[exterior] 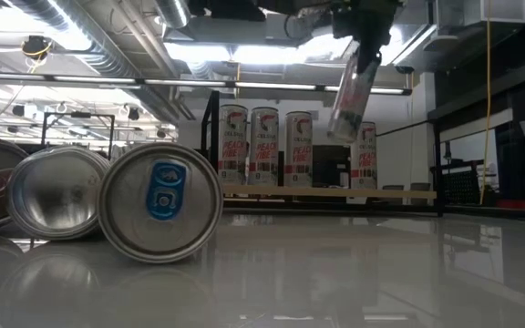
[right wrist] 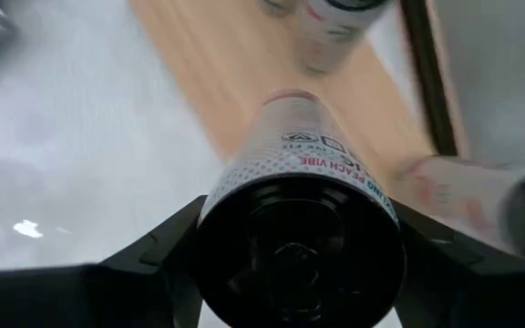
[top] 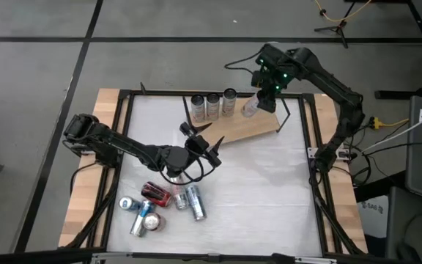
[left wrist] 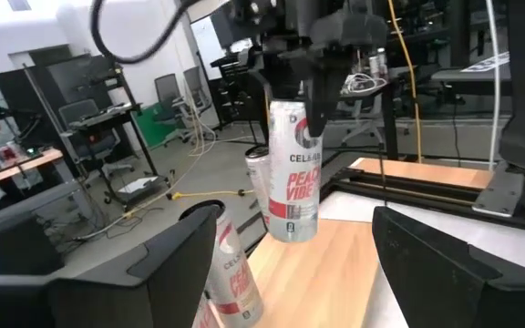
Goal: Place canned beverage on shelf
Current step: Put the white pink soda can on the shelf aligned with the other white pink soda cans
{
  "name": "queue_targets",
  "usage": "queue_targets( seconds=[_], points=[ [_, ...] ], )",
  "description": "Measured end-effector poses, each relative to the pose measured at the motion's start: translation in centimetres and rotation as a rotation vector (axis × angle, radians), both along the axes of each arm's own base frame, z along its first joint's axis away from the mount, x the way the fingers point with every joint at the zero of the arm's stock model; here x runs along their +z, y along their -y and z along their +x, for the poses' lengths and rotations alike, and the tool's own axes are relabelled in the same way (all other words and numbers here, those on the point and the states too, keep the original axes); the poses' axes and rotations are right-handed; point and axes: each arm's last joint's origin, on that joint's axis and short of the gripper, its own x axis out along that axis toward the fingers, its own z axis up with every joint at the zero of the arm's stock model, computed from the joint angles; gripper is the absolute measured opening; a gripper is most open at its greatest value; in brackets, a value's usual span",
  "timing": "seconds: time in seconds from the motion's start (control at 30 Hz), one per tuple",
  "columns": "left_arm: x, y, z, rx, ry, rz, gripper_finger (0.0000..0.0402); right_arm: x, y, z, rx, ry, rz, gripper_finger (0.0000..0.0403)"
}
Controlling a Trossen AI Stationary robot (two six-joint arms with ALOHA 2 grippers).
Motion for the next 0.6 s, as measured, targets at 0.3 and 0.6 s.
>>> queue_targets(
  seconds=[0.3, 0.6],
  points=[
    [0.0, -1.3, 0.2, 0.035, -0.001, 0.0, 0.0289, -1.8, 1.4, 0.9, 0.098, -0.091, -0.06, 0.025],
    [-0.2, -1.9, 0.3, 0.05, -0.022, 0.005, 0.0289, -4.6, 3.0, 2.7, 0.18, -0.204, -0.088, 0.025]
  ],
)
